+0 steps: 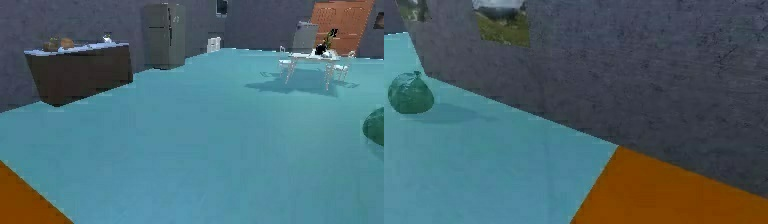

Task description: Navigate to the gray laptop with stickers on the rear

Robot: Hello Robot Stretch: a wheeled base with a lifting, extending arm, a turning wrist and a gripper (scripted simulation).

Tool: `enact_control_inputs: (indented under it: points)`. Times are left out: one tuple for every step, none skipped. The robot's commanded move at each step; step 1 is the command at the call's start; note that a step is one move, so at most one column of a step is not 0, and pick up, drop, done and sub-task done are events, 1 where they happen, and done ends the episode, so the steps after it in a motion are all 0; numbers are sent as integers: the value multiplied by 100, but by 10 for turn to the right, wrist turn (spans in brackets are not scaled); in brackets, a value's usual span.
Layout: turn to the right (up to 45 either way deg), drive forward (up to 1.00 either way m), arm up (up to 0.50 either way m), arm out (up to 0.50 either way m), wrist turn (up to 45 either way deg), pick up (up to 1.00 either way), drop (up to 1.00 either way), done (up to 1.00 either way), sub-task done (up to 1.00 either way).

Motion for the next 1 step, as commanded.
enact_control_inputs:
  points:
    - [150,0,0,0,0,0,0,0,0]
